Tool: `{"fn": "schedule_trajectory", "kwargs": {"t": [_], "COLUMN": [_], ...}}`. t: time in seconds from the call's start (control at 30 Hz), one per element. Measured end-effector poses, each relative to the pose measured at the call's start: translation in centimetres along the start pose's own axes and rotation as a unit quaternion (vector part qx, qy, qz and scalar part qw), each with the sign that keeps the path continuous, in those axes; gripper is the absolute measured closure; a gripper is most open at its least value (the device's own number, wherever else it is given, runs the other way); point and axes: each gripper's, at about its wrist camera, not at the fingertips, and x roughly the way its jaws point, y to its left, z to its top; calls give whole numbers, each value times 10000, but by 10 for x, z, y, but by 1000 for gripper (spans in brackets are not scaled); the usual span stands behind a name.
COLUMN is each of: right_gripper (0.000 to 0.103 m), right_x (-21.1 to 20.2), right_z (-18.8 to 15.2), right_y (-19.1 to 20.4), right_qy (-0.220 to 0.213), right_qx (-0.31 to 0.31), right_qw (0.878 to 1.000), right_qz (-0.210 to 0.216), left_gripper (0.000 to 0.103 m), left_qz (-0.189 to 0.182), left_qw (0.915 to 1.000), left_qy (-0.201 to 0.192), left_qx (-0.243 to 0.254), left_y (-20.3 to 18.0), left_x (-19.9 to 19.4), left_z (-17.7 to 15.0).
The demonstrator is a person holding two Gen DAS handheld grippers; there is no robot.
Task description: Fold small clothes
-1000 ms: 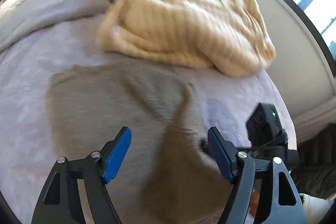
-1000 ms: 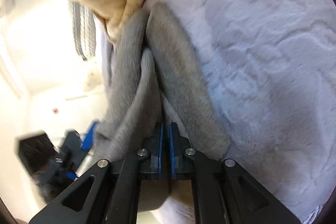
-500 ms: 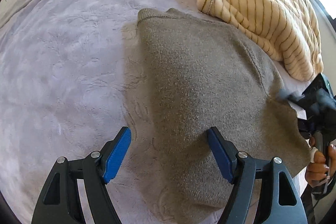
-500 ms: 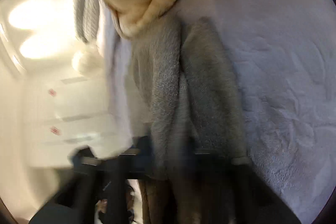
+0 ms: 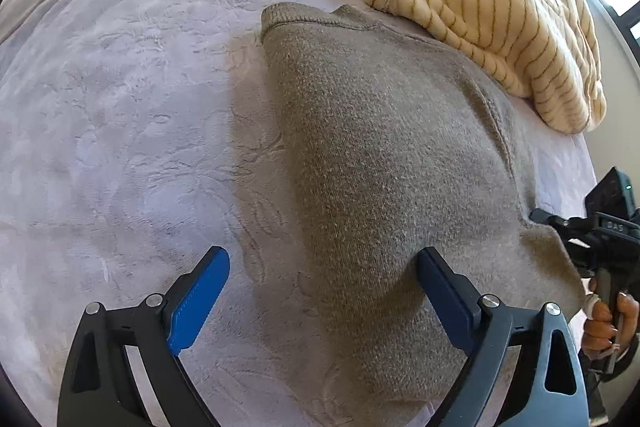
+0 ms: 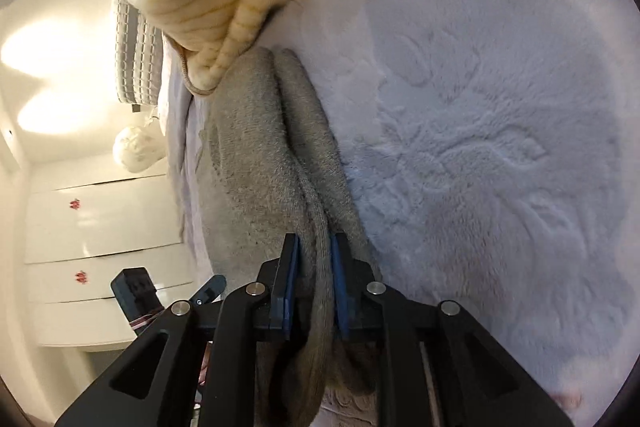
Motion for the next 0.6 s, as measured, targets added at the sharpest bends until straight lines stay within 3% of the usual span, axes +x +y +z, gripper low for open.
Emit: {"fn": "schedule_trajectory", "kwargs": {"t": [0.03,0.07,0.1,0.27,0.33,0.4,0.43,0.5,0.6], "right_gripper": [70,51,42,41,44,80,87,88,88], "right_x": [-3,-9,-14,-7,2,21,24,10,-7], "right_z": [-2,2,2,32,40,43,40,30,23], "right_y": [0,-11,-11,6,15,25,33,52,48], "right_qy": [-40,-71,-140,-135,-51,133,126,-110,-320], "right_qx": [30,69,104,-253,-292,-509,-688,-1142,-1160], "right_qw": [9999,9997,9993,9985,9990,9986,9974,9928,9909], "right_qz": [90,205,344,471,323,21,-153,-343,-606], "left_gripper": [8,8,8,8,8,8,8,8,8], "left_qz": [12,18,13,-93,217,449,468,531,470], "left_qw": [10000,10000,10000,9998,9990,9972,9965,9959,9962], "left_qy": [4,1,0,-185,-394,-572,-638,-635,-699], "left_qx": [7,15,29,-20,-41,-179,-252,-376,-242], "left_y": [0,1,1,11,14,17,19,21,13], "left_x": [-2,-4,-7,-18,-18,-12,-10,-6,-9], "left_z": [0,-2,-2,4,13,22,25,29,29]}}
